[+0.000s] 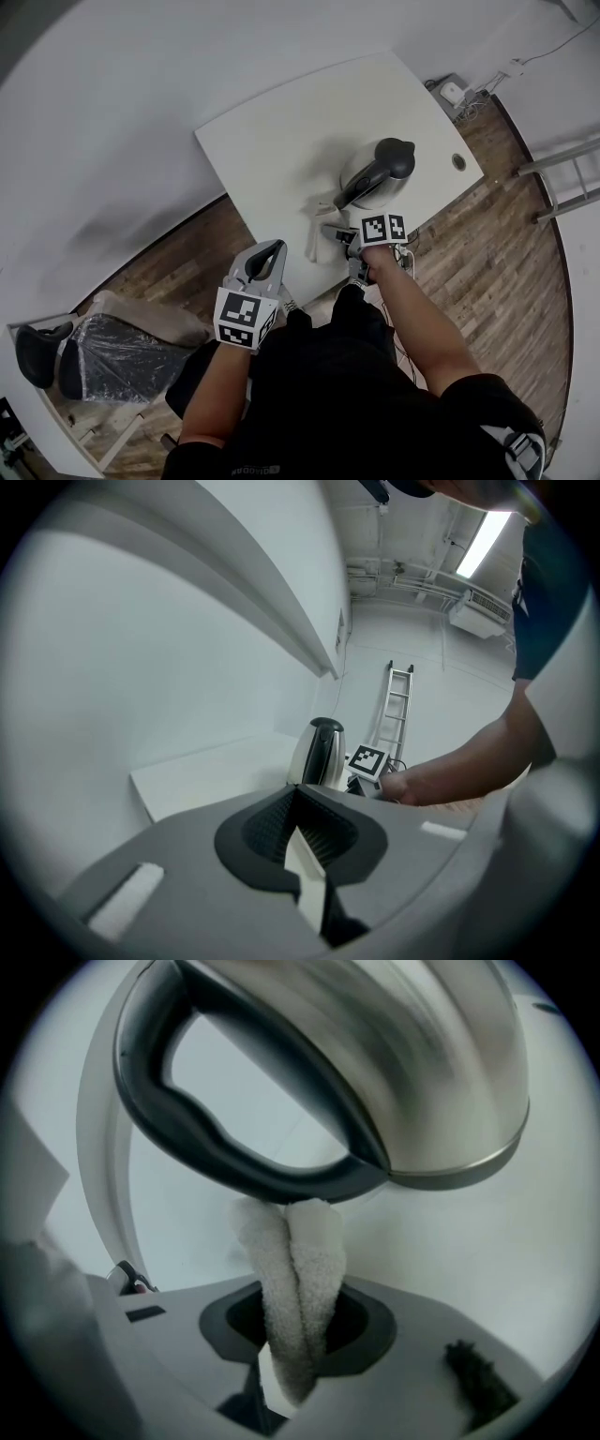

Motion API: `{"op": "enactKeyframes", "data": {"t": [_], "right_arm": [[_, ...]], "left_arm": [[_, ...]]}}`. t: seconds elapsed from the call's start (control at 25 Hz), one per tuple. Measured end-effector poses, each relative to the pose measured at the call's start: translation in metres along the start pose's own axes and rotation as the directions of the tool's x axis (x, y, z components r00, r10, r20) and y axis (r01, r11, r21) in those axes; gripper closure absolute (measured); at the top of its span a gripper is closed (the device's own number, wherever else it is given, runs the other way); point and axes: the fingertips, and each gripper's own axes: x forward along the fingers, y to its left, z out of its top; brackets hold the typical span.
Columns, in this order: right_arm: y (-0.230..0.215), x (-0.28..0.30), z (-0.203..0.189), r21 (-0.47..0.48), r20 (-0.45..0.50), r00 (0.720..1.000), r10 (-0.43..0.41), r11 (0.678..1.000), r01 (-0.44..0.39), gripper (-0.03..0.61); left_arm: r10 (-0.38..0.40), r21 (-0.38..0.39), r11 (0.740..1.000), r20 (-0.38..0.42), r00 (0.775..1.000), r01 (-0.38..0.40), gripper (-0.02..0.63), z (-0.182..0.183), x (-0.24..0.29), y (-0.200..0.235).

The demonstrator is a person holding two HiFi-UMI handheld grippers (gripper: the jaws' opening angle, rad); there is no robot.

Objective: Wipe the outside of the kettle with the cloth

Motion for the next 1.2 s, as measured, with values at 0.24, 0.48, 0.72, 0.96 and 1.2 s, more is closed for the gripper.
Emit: {"op": "enactKeyframes", "data": {"t": [0.24, 0.48, 0.72, 0.96, 1.2], "right_arm": [[-0.014, -0.004, 0.000, 0.008, -0.045, 0.998, -0.039, 0.999, 0.039, 0.480], [-0.033, -0.017, 0.010, 0.014, -0.033, 0.994, -0.105, 0.994, 0.106, 0.480], [-0.044, -0.029, 0.021, -0.019, -0.013, 0.985, -0.170, 0.985, 0.170, 0.480], [-0.044, -0.040, 0.028, -0.162, 0.010, 0.961, -0.278, 0.948, 0.276, 0.480], [-0.037, -0.055, 0.037, -0.282, 0.063, 0.932, -0.357, 0.890, 0.360, 0.480]], "left_arm": [[-0.010, 0.002, 1.000, 0.007, 1.000, 0.010, 0.609, 0.004, 0.006, -0.005], [-0.010, 0.001, 1.000, 0.011, 1.000, 0.010, 0.607, 0.007, 0.010, -0.006], [-0.012, 0.002, 1.000, 0.017, 1.000, 0.012, 0.607, 0.011, 0.015, -0.007], [-0.021, 0.007, 1.000, 0.032, 0.999, 0.021, 0.609, 0.018, 0.021, -0.008], [-0.029, 0.011, 1.000, 0.042, 0.999, 0.028, 0.607, 0.024, 0.021, -0.012]]}}
